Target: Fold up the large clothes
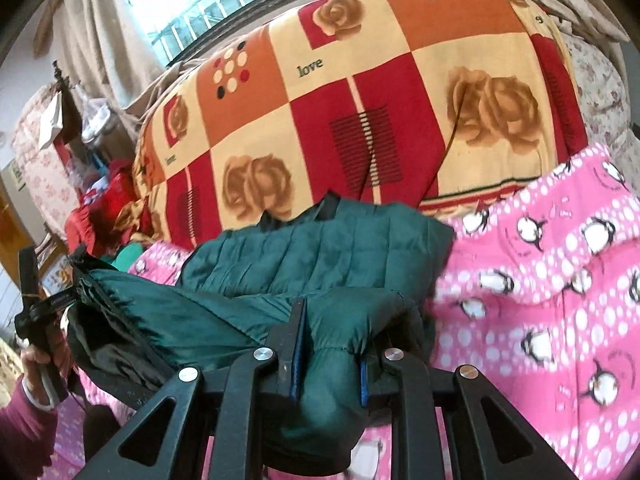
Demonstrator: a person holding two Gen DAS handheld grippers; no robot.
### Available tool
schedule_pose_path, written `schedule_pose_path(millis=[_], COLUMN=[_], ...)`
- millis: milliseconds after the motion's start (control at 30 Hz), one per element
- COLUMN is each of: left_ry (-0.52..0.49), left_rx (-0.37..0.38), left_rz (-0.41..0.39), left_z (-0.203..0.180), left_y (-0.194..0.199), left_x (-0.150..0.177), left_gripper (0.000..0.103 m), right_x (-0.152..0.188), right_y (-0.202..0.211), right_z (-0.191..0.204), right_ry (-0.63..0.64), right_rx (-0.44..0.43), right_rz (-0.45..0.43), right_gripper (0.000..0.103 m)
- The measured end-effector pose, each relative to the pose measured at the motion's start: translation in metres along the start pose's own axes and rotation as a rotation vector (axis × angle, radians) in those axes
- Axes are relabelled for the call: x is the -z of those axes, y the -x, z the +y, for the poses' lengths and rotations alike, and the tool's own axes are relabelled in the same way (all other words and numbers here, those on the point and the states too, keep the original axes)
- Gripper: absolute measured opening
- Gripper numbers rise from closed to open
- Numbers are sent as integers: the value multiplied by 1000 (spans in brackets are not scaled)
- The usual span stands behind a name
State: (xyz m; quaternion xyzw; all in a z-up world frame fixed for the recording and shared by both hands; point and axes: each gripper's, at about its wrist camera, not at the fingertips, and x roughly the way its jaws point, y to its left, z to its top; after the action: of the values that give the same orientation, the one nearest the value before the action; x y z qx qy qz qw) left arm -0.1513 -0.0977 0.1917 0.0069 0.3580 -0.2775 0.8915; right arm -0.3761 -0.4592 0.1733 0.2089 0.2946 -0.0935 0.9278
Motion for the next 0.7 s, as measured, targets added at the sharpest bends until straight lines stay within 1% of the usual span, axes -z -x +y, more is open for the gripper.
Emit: schedule_pose_path(millis=[100,267,433,533,700], left_ry=[12,9,13,17,34], left_rx=[-25,-74,-115,-147,-176], left_rz=[-6,-16,-4,25,83], left_z=[-2,-8,-11,-10,-5], left_y=[-19,-51,-89,-117,-159], left_x=[-16,-41,-62,-67,-63], left_gripper=[11,11,11,11,11], right_x=[-20,-49,-73,-80,-78], right_y=[-18,-45,-85,-113,-150], right_z=[-8,-17,-29,-39,-53], right_ry=[-24,-27,-33,-54,-80], right_rx=[17,54,93,112,138], right_rz=[-1,0,30,61,106], right_gripper=[18,18,18,18,18])
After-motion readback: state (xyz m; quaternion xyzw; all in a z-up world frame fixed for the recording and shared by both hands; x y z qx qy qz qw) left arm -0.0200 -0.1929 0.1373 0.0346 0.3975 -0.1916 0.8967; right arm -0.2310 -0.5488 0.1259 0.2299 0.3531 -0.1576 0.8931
